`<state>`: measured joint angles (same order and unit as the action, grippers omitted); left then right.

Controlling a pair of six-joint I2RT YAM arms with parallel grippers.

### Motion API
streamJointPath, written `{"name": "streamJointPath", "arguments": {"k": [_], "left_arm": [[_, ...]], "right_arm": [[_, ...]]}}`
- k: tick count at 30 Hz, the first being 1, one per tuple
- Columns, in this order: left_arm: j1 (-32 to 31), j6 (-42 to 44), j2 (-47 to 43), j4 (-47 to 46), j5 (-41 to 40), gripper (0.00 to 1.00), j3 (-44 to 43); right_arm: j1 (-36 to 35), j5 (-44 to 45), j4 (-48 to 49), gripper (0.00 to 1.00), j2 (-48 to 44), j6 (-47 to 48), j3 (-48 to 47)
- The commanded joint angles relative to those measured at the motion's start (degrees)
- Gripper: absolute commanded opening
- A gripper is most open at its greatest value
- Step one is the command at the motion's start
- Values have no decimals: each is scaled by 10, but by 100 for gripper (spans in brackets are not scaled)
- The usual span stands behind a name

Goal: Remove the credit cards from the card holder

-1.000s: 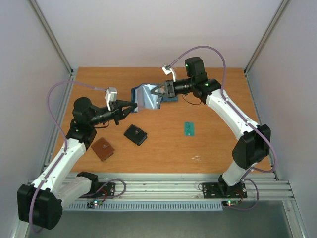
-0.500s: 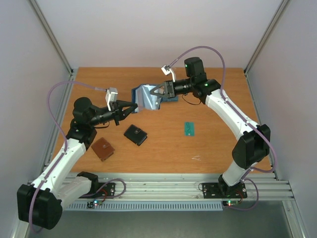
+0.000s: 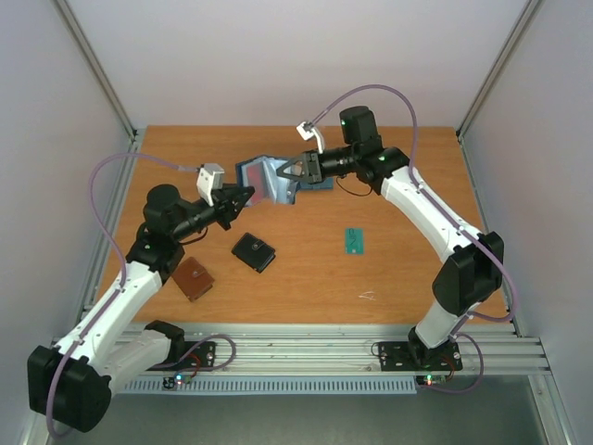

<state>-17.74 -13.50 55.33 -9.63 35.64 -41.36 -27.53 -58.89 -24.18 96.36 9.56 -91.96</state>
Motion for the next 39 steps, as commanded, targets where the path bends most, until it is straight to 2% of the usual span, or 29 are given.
{"name": "streamJointPath", "arguments": {"k": [1, 4, 8, 13, 15, 17, 18, 20, 26, 30, 32, 34, 35, 37, 39], "left_arm": [[1, 20, -14, -25, -62, 19, -18], [2, 6, -15, -26, -32, 22, -17], [2, 4, -19, -41, -26, 18, -11], [3, 3, -44, -64, 58, 25, -8], [4, -12, -53, -57, 68, 20, -8], [4, -19, -56, -44, 61, 5, -5], [3, -19, -54, -35, 50, 1, -4], [3, -15, -45, 2, 15, 0, -10], [0, 58, -32, 131, -145, 0, -42], [-5, 116, -23, 214, -258, 0, -57], [-9, 149, -22, 250, -301, 0, -61], [-13, 186, -22, 276, -336, 0, -59], [-14, 206, -24, 286, -350, 0, -57], [-14, 230, -31, 292, -375, 0, -52], [-14, 245, -36, 287, -384, 0, -52]], "right_arm": [[-37, -53, -33, 1, 1, 16, -23], [-38, -57, -30, 1, 11, 14, -40], [-38, -62, -33, 1, 17, 19, -58], [-25, -53, -44, 1, 18, 26, -48], [-20, -52, -45, 1, 18, 25, -46], [-18, -52, -56, 1, 21, 29, -53], [-19, -51, -66, 1, 24, 34, -59], [-19, -44, -88, 3, 29, 44, -67], [-18, 12, -125, 37, -7, 83, -45], [-6, 48, -156, 55, -33, 103, -38], [0, 94, -184, 64, -47, 117, -46], [0, 190, -224, 74, -60, 125, -60], [-6, 266, -249, 96, -64, 123, -72], [-45, 484, -321, 98, -62, 141, -123], [-99, 639, -371, 98, -52, 172, -159]]}}
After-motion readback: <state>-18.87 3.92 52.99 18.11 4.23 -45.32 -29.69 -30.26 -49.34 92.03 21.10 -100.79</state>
